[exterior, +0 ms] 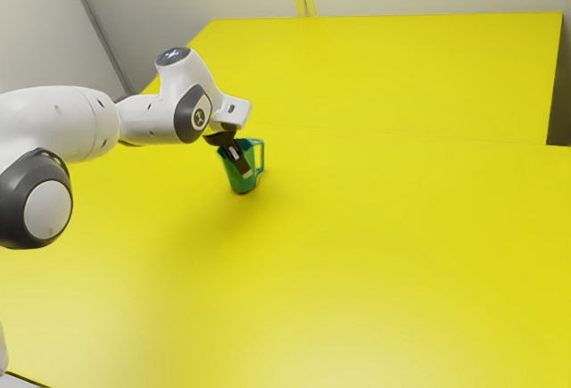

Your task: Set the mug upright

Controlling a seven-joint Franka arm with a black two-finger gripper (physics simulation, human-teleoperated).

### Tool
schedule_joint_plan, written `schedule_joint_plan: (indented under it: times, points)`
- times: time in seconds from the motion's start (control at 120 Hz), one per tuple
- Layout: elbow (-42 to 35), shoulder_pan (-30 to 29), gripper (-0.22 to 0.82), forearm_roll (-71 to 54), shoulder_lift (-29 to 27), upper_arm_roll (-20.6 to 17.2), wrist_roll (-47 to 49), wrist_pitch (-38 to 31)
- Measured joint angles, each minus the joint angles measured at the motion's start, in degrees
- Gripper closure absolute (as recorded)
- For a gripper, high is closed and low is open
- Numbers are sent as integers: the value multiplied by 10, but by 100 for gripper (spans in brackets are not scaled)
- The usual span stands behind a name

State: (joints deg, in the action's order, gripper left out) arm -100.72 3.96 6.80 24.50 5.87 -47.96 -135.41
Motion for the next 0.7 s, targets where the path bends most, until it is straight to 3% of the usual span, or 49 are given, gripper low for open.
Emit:
schedule_joint_plan:
  times: [0.15, 0.342, 0.525, 0.617, 0.7]
  points:
    - [1, 9, 17, -10, -16, 3, -1, 6]
    - [1, 17, 7, -15, -85, 5, 4, 40]
    - [32, 23, 3, -54, -164, 7, 60, 177]
    - [58, 66, 2, -71, -197, 48, 94, 247]
    - [106, 66, 1, -96, -207, 47, 125, 314]
